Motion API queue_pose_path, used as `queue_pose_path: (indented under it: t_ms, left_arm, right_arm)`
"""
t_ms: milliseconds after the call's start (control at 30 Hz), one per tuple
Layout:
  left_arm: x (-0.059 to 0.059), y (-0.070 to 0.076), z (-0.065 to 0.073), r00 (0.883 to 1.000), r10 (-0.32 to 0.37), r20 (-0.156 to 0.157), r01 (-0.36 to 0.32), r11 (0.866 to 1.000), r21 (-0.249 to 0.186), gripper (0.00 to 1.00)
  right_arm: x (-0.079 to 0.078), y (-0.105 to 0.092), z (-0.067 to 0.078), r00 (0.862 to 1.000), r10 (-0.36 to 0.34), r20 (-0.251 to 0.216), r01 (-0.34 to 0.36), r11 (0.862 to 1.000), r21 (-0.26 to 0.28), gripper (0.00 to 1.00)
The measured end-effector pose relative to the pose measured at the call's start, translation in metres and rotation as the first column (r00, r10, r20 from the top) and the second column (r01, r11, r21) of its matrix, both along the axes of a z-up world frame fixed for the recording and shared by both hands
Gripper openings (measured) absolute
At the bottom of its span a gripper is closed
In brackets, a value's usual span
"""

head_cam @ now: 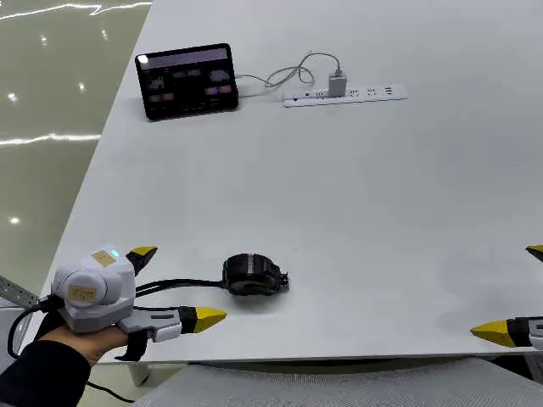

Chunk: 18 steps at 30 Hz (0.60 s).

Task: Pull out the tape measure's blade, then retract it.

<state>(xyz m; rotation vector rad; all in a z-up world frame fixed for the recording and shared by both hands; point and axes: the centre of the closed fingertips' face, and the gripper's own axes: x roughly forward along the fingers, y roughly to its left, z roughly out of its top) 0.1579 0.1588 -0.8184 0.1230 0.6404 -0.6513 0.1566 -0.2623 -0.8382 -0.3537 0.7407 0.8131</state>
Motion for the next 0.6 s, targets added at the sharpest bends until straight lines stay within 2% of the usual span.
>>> queue_pose_path:
  t_ms: [600]
  left_arm:
    - [0.0003,0.0042,0.0014,1.000,-0.006,0.005,0.006,1.000,-0.001,1.00]
  right_arm:
    - [0.0006,0.0043,0.0030,1.000,0.002,0.002,-0.002,1.000,0.000,1.00]
